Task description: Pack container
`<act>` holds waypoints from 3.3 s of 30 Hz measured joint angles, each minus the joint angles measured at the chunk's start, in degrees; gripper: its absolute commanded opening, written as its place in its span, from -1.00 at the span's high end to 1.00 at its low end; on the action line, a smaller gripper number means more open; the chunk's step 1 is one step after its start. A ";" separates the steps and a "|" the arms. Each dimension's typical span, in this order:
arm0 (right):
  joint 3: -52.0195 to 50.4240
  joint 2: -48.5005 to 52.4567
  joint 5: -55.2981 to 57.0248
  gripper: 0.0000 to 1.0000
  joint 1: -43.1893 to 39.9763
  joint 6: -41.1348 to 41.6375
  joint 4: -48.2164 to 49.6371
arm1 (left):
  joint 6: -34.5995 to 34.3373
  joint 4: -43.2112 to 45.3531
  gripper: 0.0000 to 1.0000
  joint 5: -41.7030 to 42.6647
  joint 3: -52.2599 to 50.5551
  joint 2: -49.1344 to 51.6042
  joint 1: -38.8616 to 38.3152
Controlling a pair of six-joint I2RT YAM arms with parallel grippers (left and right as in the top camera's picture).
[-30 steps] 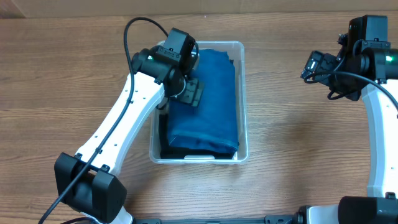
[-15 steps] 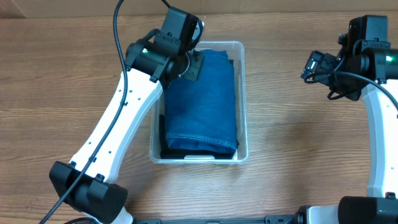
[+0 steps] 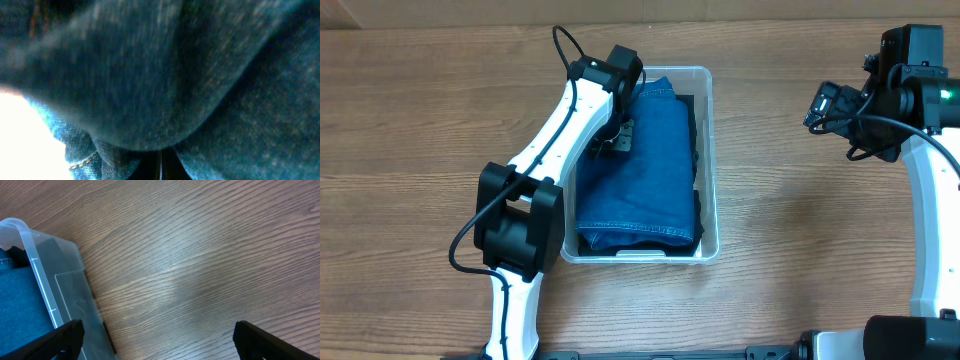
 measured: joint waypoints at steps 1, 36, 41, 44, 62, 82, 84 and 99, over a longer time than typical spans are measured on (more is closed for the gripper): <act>0.00 0.00 0.00 -1.00 0.02 0.00 0.00 | 0.00 -0.72 0.92 0.13 0.39 -0.52 0.00; -5.73 -11.87 -0.26 -1.00 16.81 -5.55 14.36 | 0.33 -0.96 -1.00 1.53 -13.75 -53.24 20.35; -25.05 -35.26 3.50 -1.00 22.14 -4.81 25.83 | 0.26 8.11 -1.00 1.20 -34.84 -84.06 17.90; -37.22 -47.95 6.08 -1.00 22.99 -4.59 27.80 | 0.20 9.14 -1.00 0.83 -43.08 -97.61 17.86; -46.66 -56.26 8.11 -1.00 22.62 -4.48 8.41 | -0.15 -5.51 -1.00 0.42 -46.07 -109.94 17.81; -80.98 -89.64 7.26 -1.00 13.22 -8.52 53.79 | -0.17 -5.64 -1.00 0.39 -46.29 -109.94 17.81; -85.77 -89.66 7.26 -1.00 13.25 -10.19 61.79 | -0.17 -5.62 -1.00 0.39 -46.31 -109.94 17.81; -94.38 -88.87 7.21 -1.00 13.22 -13.25 65.29 | -0.17 -5.62 -1.00 0.39 -46.31 -109.94 17.81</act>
